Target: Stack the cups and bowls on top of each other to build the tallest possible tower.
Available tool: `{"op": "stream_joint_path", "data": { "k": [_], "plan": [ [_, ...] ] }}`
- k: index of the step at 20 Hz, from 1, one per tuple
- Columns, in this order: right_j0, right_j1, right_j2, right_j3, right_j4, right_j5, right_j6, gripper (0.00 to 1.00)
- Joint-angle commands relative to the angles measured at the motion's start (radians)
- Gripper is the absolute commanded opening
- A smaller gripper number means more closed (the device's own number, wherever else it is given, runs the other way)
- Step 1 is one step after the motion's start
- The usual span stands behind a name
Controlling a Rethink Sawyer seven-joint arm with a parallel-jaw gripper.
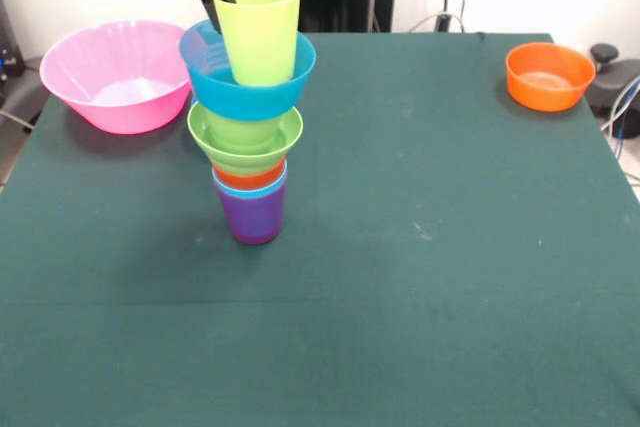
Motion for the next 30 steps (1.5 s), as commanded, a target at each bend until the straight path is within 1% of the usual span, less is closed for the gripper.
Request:
{"op": "stream_joint_path", "data": {
  "k": [1,6,11,14,16,20,25,30],
  "plan": [
    [0.012,0.008,-0.04,0.075,-0.071,-0.082,-0.084,0.0],
    [0.007,0.002,-0.04,0.081,-0.068,-0.074,-0.09,0.0],
    [0.008,0.019,-0.041,0.045,-0.067,-0.046,-0.102,0.0],
    [0.009,0.002,-0.036,0.033,-0.053,-0.012,-0.106,0.0],
    [0.006,-0.01,-0.035,0.049,-0.052,-0.018,-0.103,0.0],
    [0.005,0.009,-0.039,0.05,-0.062,-0.045,-0.099,0.0],
    [0.009,0.023,-0.043,0.034,-0.068,-0.044,-0.1,0.0],
    [0.007,0.022,-0.042,0.04,-0.066,-0.043,-0.099,0.0]
  ]
}}
